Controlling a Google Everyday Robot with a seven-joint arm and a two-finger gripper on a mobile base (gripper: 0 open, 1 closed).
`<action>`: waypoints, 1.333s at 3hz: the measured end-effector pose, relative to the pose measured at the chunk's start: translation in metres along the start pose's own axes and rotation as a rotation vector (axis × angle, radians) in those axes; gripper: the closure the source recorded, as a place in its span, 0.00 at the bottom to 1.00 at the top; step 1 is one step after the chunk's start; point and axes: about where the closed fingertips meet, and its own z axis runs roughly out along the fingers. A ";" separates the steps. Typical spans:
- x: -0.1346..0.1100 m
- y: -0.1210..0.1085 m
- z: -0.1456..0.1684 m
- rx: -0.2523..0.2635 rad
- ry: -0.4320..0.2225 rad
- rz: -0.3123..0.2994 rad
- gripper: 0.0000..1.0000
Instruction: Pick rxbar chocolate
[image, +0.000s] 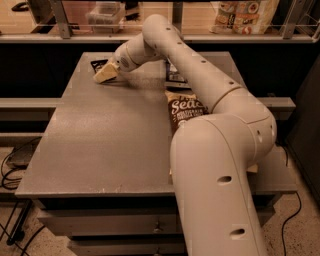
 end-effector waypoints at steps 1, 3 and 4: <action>-0.006 0.000 -0.005 0.014 -0.003 -0.016 0.65; -0.073 0.008 -0.059 0.096 -0.038 -0.168 1.00; -0.115 0.019 -0.097 0.133 -0.044 -0.253 1.00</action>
Offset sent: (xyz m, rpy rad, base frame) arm -0.0149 -0.0123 0.1043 -0.0142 -0.2222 -0.0042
